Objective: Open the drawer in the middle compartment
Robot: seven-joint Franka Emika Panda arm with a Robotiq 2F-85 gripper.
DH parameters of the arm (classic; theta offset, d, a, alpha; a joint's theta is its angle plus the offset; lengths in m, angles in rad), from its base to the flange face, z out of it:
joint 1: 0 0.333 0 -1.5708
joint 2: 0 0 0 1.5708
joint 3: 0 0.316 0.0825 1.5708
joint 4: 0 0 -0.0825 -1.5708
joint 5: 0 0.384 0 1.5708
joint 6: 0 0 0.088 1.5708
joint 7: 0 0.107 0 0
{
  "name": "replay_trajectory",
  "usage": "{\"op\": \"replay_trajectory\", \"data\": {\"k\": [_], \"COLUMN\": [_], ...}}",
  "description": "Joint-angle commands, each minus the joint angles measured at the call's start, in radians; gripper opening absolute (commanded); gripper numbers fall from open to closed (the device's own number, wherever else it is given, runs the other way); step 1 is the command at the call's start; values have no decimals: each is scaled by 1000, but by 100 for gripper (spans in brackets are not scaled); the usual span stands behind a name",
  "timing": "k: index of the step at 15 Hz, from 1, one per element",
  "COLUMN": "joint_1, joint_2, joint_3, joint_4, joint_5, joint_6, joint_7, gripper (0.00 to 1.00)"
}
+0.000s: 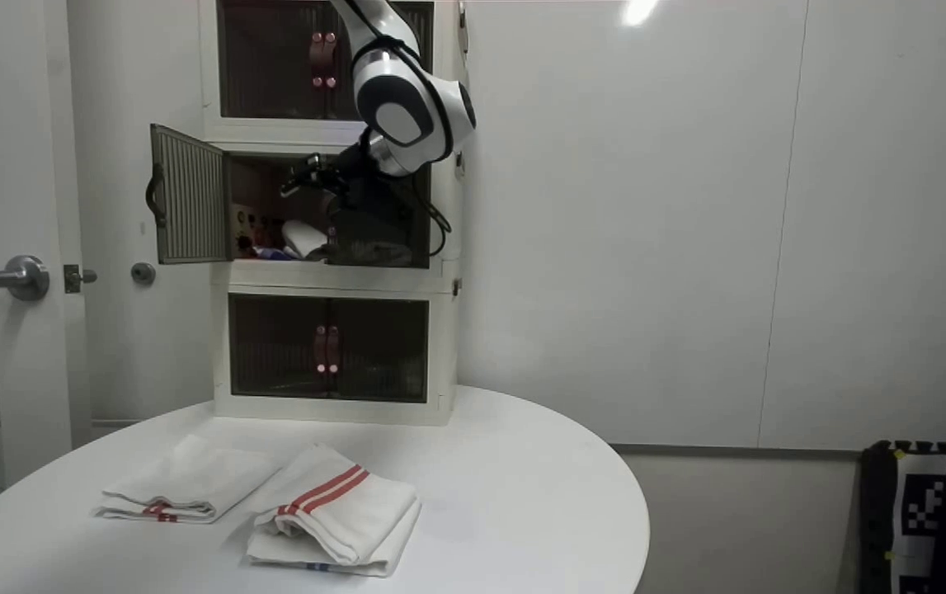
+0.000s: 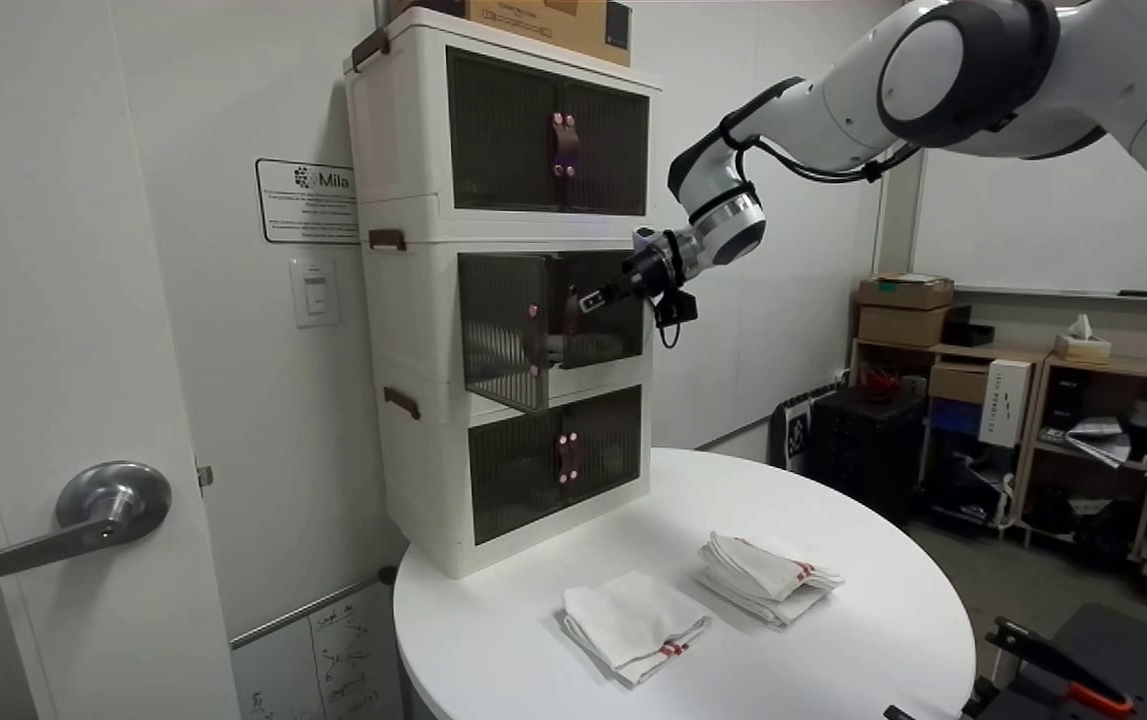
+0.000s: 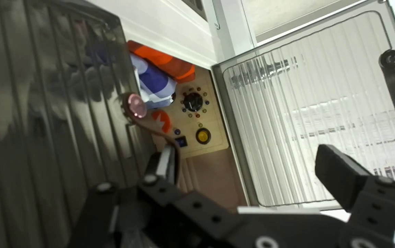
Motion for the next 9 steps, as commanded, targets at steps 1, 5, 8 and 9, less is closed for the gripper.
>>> {"op": "replay_trajectory", "data": {"k": [1,5,8,9], "joint_1": [18,1,-5,-6], "joint_2": [-67,-105,-158,-175], "joint_3": [12,-10,-37,-44], "joint_4": [-115,-162,-222,-245], "joint_5": [-36,-61,-56,-49], "joint_6": [-98,-147,-111,-97], "joint_7": [-5,-2,1,0], "gripper": [100,100,100,100]}}
